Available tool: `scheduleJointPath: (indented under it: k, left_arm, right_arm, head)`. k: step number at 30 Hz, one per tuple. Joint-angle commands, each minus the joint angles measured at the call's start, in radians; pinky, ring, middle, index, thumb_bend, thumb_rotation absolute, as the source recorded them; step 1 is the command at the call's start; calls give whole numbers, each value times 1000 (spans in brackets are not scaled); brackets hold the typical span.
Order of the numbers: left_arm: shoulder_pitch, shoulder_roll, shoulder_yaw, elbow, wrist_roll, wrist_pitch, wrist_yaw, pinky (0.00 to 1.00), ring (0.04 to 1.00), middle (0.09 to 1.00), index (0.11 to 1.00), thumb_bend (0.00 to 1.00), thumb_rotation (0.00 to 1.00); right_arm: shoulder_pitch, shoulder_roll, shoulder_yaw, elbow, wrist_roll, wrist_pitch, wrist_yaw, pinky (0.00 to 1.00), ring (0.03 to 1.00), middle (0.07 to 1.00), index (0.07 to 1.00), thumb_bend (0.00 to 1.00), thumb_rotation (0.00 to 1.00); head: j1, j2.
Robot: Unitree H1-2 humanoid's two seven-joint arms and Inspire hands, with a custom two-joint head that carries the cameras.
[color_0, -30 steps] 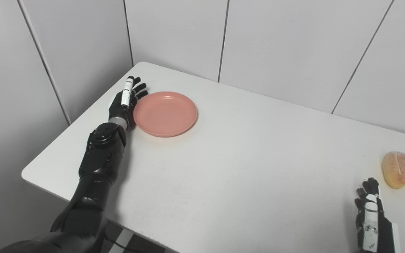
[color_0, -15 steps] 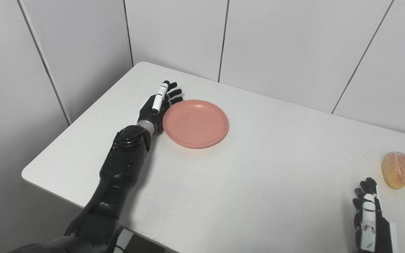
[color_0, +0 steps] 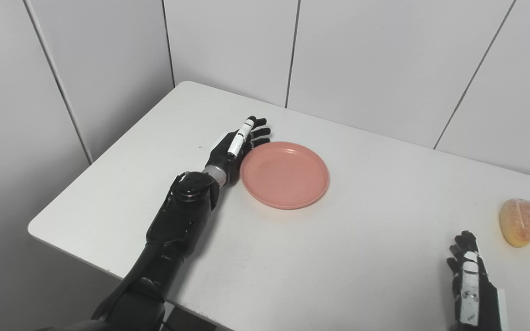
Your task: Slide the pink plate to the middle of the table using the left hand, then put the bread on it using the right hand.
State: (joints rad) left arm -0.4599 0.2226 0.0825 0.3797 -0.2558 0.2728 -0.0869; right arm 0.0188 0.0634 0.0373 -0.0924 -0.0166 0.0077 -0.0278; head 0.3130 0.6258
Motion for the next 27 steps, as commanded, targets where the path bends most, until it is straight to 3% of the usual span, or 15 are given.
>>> scheduleJointPath:
  k: [1, 7, 14, 27]
  left_arm:
    - [-11, -43, -42, -24, 5, 62, -40, 835, 856, 860, 848, 347, 1000]
    - [2, -80, -99, -71, 22, 118, -52, 876, 884, 887, 881, 324, 1000]
    - [22, -113, -151, -109, 37, 139, -75, 891, 897, 900, 895, 312, 1000]
    - [71, -184, -187, -166, 29, 153, -71, 889, 890, 893, 895, 332, 1000]
  right_arm:
    - [-24, 17, 5, -25, 5, -20, -2, 961, 942, 934, 924, 172, 1000]
    - [-23, 24, 19, -29, -28, -30, -16, 941, 933, 929, 918, 166, 1000]
    - [-20, 34, 29, -60, -70, 20, -30, 930, 923, 919, 909, 189, 1000]
    - [-29, 62, 44, -96, -112, 117, -42, 910, 915, 911, 905, 198, 1000]
  head:
    - [-7, 4]
    - [-36, 24]
    - [-85, 53]
    - [-212, 93]
